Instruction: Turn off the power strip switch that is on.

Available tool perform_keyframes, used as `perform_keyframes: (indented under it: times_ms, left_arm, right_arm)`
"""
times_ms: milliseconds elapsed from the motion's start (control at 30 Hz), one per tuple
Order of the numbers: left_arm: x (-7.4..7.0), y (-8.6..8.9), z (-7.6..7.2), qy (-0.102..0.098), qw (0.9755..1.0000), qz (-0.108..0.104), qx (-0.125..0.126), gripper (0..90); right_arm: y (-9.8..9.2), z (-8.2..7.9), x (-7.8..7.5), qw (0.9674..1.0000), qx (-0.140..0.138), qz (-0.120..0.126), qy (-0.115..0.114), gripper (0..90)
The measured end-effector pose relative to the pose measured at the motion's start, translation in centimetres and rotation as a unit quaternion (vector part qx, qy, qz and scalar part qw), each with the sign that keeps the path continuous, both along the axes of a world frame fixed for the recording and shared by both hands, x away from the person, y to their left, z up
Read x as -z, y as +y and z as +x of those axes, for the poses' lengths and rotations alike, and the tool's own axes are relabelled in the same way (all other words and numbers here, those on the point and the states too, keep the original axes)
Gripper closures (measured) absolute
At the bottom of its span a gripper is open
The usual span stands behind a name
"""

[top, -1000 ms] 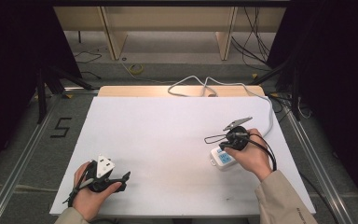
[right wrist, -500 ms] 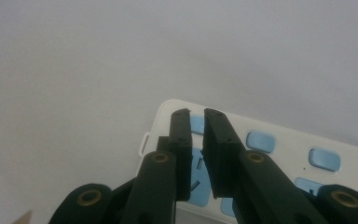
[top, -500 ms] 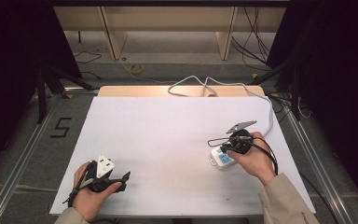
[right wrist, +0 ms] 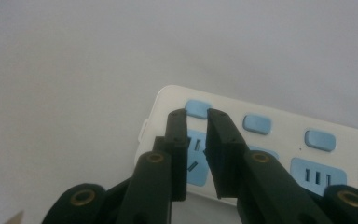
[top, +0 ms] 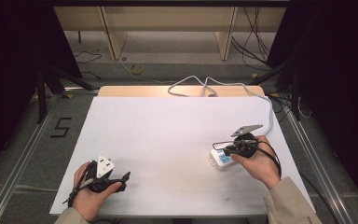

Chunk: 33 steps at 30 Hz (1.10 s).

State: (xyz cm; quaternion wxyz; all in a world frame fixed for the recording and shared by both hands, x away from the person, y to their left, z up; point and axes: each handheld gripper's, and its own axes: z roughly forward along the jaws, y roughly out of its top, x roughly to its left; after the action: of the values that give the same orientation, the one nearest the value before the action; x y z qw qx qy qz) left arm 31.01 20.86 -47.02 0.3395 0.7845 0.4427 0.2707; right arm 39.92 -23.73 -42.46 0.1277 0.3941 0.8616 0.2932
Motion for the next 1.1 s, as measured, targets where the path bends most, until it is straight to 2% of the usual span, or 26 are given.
perform_keyframes:
  times_ms: [667, 1100]
  left_arm:
    - [0.1, 0.0, -0.1, 0.001, 1.0000, 0.001, 0.002, 16.1]
    - [0.1, -0.1, -0.2, 0.002, 1.0000, 0.002, 0.005, 16.1]
  right_arm:
    - [-1.4, -2.3, 0.4, 0.9991, -0.011, 0.030, -0.029, 72.0]
    - [-2.8, -4.0, 1.1, 0.9970, -0.014, 0.059, -0.048, 61.2]
